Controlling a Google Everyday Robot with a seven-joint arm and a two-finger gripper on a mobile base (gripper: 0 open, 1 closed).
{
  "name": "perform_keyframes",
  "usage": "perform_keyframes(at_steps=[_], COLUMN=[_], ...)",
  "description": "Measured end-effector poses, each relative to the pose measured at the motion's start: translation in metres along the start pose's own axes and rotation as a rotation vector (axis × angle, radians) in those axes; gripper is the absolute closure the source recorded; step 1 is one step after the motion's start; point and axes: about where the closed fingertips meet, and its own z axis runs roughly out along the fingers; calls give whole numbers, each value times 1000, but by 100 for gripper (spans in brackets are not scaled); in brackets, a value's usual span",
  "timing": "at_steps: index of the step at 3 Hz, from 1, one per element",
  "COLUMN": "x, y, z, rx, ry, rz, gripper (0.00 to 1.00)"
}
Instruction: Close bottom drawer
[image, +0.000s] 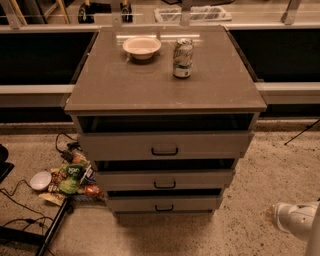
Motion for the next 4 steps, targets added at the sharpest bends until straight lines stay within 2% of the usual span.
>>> perform_keyframes(at_steps=[1,2,3,4], x=[-4,14,39,49], y=[5,7,5,8], z=[-2,-29,-70,-104], rx=[-17,6,61,99], ry=[-3,17,43,53], rz=[35,113,187,225], gripper=[100,100,100,100])
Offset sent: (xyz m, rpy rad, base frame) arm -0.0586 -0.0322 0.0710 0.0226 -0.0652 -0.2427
